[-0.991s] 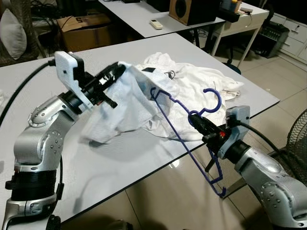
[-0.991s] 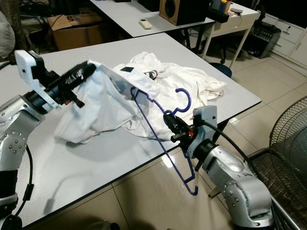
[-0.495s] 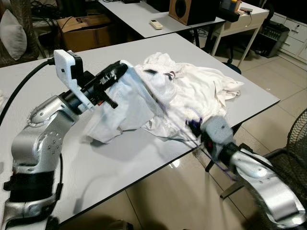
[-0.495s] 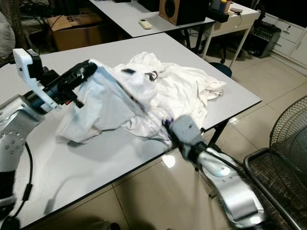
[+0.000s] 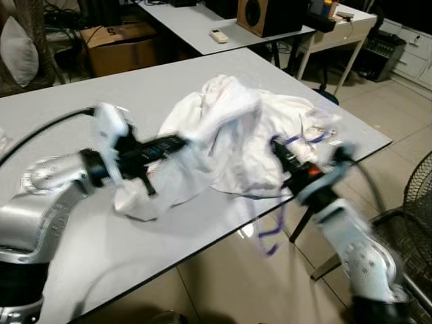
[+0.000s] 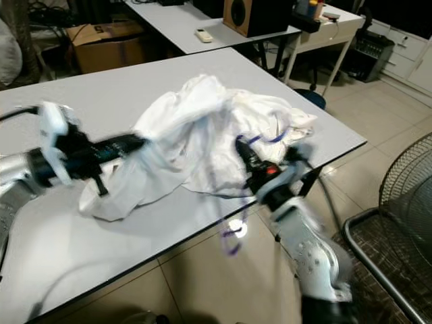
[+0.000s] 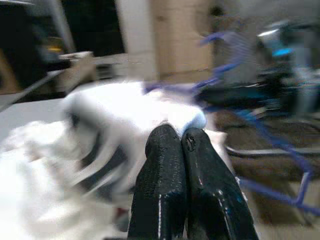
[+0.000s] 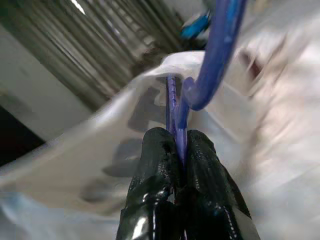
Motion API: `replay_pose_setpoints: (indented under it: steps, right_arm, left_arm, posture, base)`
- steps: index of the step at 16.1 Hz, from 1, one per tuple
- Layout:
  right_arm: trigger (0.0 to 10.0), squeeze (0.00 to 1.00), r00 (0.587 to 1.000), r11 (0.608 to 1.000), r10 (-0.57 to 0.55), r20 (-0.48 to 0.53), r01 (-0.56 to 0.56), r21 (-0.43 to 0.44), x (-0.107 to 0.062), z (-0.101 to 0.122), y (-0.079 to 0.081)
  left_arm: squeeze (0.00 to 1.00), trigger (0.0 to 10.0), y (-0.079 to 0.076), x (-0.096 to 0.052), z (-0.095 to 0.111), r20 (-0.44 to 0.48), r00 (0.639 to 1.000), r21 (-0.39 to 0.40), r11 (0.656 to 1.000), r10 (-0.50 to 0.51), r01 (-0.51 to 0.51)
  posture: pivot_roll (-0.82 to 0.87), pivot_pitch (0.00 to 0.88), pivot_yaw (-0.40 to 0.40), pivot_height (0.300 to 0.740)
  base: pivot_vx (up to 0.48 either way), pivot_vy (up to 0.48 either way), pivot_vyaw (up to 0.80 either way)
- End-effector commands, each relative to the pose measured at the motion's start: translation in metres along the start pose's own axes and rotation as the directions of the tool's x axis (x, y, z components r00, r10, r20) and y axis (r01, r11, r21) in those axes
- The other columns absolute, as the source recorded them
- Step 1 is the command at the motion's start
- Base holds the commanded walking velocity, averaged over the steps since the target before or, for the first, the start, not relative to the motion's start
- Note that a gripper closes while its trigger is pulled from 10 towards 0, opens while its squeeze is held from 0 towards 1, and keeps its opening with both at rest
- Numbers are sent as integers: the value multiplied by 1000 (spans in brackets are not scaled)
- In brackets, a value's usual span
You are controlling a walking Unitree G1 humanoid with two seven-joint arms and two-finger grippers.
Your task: Hang hanger
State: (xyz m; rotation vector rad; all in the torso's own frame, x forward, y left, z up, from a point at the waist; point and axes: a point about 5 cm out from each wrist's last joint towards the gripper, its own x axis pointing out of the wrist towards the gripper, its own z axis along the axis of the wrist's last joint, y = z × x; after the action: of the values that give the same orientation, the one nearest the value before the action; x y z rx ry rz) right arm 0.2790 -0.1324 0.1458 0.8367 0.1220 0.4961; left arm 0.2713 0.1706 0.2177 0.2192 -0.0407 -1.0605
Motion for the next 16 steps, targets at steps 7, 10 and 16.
replay_pose_setpoints:
  steps: [7, 10, 16]
  right_arm:
    - [10000, 0, 977, 891, 38, 209, -127, 436, 43, 29, 11]
    - [10000, 0, 980, 883, 1, 199, -94, 460, 59, 27, 13]
    - [10000, 0, 978, 867, -53, 203, -56, 495, 80, 18, 18]
  left_arm:
    - [0, 0, -34, 7, -18, -167, 956, -41, 970, -243, 239]
    - [0, 0, -44, 9, -8, -74, 944, -147, 939, -323, 310]
    - [0, 0, -57, 30, 0, 34, 931, -204, 910, -363, 362]
  posture:
    - [-46, 0, -23, 740]
    - [-31, 0, -32, 740]
    - [-15, 0, -35, 740]
  base:
    - [0, 0, 0]
    - [0, 0, 0]
    - [0, 0, 0]
